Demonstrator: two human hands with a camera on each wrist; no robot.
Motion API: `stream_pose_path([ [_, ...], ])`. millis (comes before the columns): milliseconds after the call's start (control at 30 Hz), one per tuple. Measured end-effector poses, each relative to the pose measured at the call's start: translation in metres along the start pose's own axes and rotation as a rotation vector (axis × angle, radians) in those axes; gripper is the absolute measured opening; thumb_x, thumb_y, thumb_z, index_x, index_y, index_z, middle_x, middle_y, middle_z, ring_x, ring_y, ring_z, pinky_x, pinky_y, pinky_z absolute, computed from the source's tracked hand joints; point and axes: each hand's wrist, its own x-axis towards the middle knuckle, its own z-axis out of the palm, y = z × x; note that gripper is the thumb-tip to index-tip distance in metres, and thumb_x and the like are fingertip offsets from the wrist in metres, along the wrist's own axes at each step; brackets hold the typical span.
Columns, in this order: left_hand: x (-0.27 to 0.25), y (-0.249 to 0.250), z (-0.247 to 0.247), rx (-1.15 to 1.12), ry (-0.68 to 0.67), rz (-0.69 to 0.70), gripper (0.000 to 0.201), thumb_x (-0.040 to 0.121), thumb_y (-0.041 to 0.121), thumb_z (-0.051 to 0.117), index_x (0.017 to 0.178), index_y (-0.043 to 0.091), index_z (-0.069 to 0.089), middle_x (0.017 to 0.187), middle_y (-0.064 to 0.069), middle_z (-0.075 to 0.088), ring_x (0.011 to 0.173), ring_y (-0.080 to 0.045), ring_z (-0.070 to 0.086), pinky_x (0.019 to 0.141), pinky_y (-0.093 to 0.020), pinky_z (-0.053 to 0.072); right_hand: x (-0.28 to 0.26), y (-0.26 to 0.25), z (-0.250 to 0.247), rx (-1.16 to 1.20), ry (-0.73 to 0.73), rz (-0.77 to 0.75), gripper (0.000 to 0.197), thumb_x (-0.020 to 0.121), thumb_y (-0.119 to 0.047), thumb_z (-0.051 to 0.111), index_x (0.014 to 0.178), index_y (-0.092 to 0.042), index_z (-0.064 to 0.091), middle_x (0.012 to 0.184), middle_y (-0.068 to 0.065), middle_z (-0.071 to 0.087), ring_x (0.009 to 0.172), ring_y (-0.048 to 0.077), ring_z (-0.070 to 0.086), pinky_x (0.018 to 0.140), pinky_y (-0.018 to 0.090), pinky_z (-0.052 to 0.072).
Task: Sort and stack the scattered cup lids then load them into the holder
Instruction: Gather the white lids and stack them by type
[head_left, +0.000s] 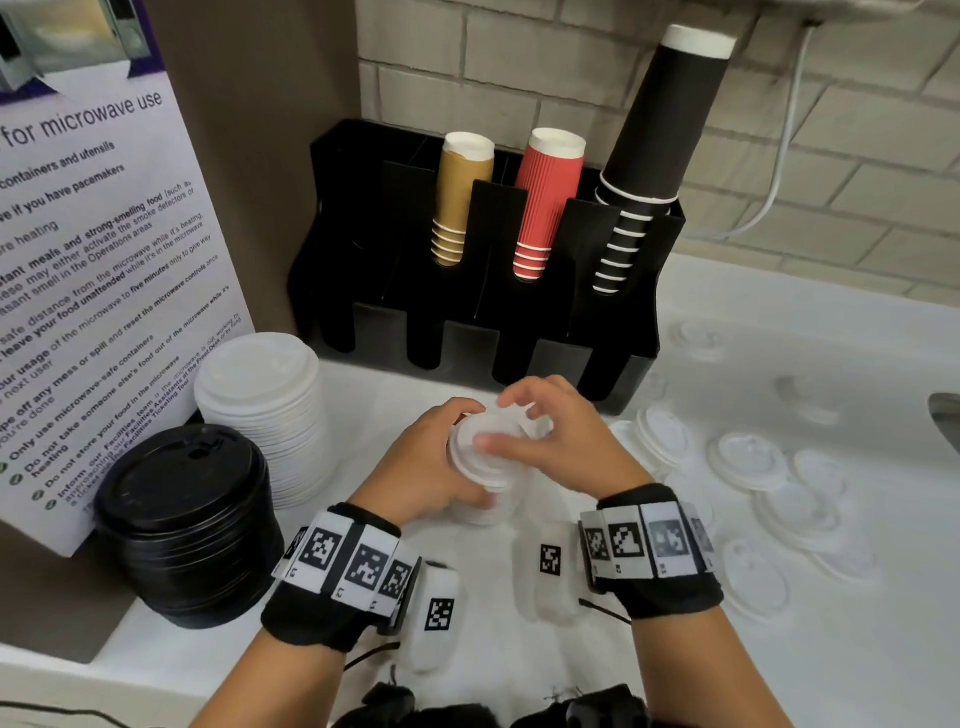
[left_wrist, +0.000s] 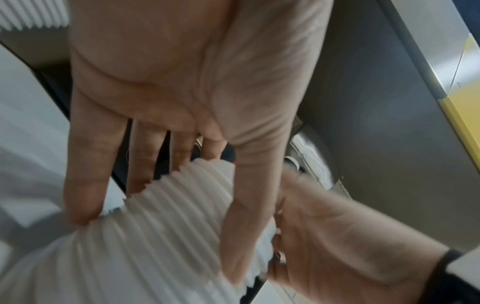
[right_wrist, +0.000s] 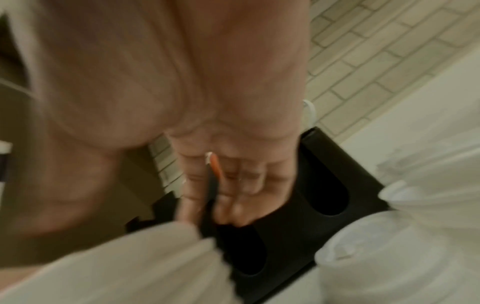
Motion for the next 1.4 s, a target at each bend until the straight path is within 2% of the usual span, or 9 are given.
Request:
stream_pose_path([
  [167, 0.002, -0.002, 0.0, 0.018, -0.005, -0.002, 0.079, 0.057, 0.008, 0.091, 0.121, 0.029, 0.049, 0.12, 0.009, 0.054, 0.11, -0.016, 0.051, 0.09, -0.028, 0.043, 0.005, 0.028, -0.016, -0.54, -0.074, 0.408, 0.047, 0.095, -0.043, 0.043, 0.136, -0.019, 0.047, 0.14, 0.007, 0.034, 0.134, 0.029, 0.024, 0.106, 0.044, 0.028],
  [300, 0.003, -0.003, 0.002, 0.023, -0.004, -0.012, 0.079, 0.056, 0.009, 0.091, 0.119, 0.03, 0.048, 0.119, 0.009, 0.053, 0.109, -0.016, 0.051, 0.088, -0.029, 0.043, 0.003, 0.03, -0.018, -0.598, -0.193, 0.455, 0.05, 0.091, -0.044, 0.049, 0.136, -0.022, 0.048, 0.146, 0.004, 0.028, 0.137, 0.028, 0.019, 0.109, 0.045, 0.026],
  [400, 0.003, -0.003, 0.002, 0.027, -0.003, -0.015, 0.078, 0.056, 0.01, 0.091, 0.117, 0.031, 0.048, 0.117, 0.011, 0.053, 0.107, -0.016, 0.051, 0.086, -0.028, 0.044, 0.002, 0.026, -0.018, -0.553, -0.206, 0.414, 0.041, 0.084, -0.042, 0.062, 0.119, -0.02, 0.06, 0.14, 0.002, 0.034, 0.135, 0.025, 0.022, 0.11, 0.046, 0.029],
  [600, 0.002, 0.0, 0.003, 0.038, 0.0, -0.021, 0.079, 0.056, 0.009, 0.091, 0.118, 0.03, 0.048, 0.117, 0.01, 0.053, 0.107, -0.018, 0.052, 0.088, -0.035, 0.049, 0.005, 0.02, -0.009, -0.556, -0.301, 0.345, 0.036, 0.081, -0.028, 0.069, 0.112, -0.015, 0.055, 0.125, 0.004, 0.048, 0.116, 0.024, 0.046, 0.099, 0.039, 0.043],
  [867, 0.0, -0.003, 0.002, 0.041, 0.006, -0.017, 0.079, 0.055, 0.011, 0.092, 0.118, 0.031, 0.048, 0.117, 0.01, 0.054, 0.109, -0.017, 0.052, 0.089, -0.033, 0.047, 0.005, 0.018, -0.018, -0.304, -0.156, 0.337, 0.049, 0.088, -0.03, 0.059, 0.128, -0.025, 0.033, 0.129, 0.009, 0.041, 0.122, 0.028, 0.039, 0.097, 0.036, 0.037],
  [967, 0.0, -0.002, 0.003, 0.038, 0.008, -0.011, 0.081, 0.055, 0.013, 0.092, 0.12, 0.031, 0.047, 0.121, 0.009, 0.052, 0.11, -0.016, 0.051, 0.091, -0.031, 0.045, 0.003, 0.013, -0.026, -0.121, -0.052, 0.269, 0.046, 0.084, -0.036, 0.062, 0.123, -0.032, 0.037, 0.121, 0.005, 0.045, 0.111, 0.026, 0.047, 0.092, 0.036, 0.042],
  [1067, -0.002, -0.001, 0.003, 0.037, 0.011, -0.003, 0.084, 0.056, 0.013, 0.092, 0.124, 0.031, 0.047, 0.122, 0.009, 0.049, 0.11, -0.015, 0.05, 0.094, -0.033, 0.046, -0.003, 0.002, -0.029, 0.067, -0.046, 0.132, 0.038, 0.078, -0.029, 0.072, 0.11, -0.035, 0.051, 0.111, 0.001, 0.054, 0.096, 0.017, 0.057, 0.077, 0.025, 0.045],
  [1233, -0.002, 0.001, 0.003, 0.022, 0.051, 0.034, 0.081, 0.053, 0.015, 0.094, 0.118, 0.034, 0.048, 0.11, 0.017, 0.048, 0.095, -0.003, 0.052, 0.077, -0.022, 0.045, -0.01, -0.011, -0.018, 0.033, -0.1, -0.017, 0.038, 0.071, -0.017, 0.077, 0.102, -0.032, 0.061, 0.107, -0.004, 0.058, 0.092, 0.01, 0.055, 0.067, 0.01, 0.041],
  [1400, -0.003, -0.001, 0.004, 0.003, 0.052, 0.039, 0.082, 0.053, 0.015, 0.094, 0.118, 0.034, 0.048, 0.114, 0.015, 0.052, 0.096, -0.005, 0.054, 0.077, -0.024, 0.047, -0.009, -0.018, -0.006, -0.05, -0.121, -0.065, 0.038, 0.071, -0.018, 0.08, 0.103, -0.03, 0.064, 0.111, -0.003, 0.051, 0.1, 0.008, 0.051, 0.079, 0.01, 0.039],
])
